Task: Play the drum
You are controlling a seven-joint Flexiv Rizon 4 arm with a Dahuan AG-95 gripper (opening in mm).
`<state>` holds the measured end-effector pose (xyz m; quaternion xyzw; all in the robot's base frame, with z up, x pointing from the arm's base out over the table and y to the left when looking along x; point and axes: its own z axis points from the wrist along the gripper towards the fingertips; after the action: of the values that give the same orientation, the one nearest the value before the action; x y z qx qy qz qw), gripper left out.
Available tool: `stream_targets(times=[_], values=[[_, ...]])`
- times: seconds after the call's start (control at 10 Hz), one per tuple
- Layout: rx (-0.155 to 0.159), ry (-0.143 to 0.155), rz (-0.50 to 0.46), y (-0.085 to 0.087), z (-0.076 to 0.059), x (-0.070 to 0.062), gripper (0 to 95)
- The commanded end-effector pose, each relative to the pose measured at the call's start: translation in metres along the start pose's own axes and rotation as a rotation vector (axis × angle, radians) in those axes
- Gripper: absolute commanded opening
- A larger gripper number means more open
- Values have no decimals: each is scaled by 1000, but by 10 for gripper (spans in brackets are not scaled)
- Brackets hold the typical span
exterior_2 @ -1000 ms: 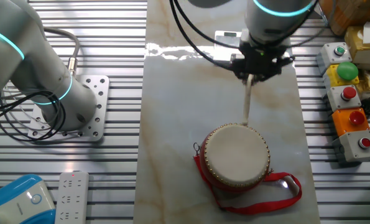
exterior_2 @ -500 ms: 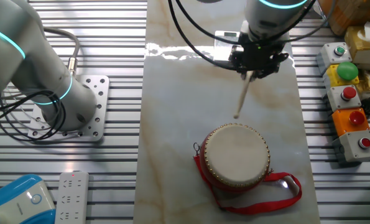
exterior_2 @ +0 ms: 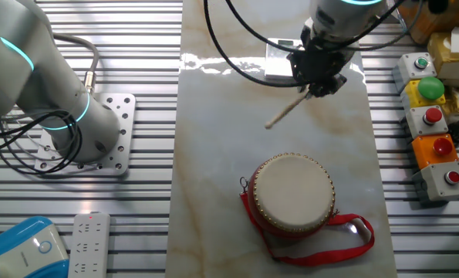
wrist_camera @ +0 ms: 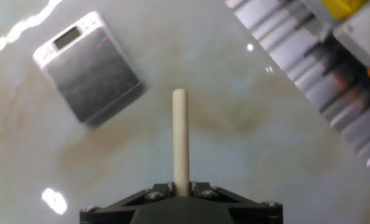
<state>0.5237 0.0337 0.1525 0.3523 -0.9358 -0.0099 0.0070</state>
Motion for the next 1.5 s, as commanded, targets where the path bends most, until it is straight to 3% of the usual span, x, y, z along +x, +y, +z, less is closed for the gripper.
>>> stream_targets(times=[0.1, 0.3, 0.5, 0.7, 1.0, 1.4, 1.5], values=[[-21, 20, 344, 3, 1, -1, 0], [-31, 29, 448, 2, 2, -1, 0], [-46, 18, 533, 1, 3, -1, 0], [-59, 8, 522, -3, 9, 0, 0], [-52, 9, 545, -9, 37, -9, 0], [-35, -3, 522, 9, 93, -6, 0], [-25, 0, 521, 11, 100, -5, 0]])
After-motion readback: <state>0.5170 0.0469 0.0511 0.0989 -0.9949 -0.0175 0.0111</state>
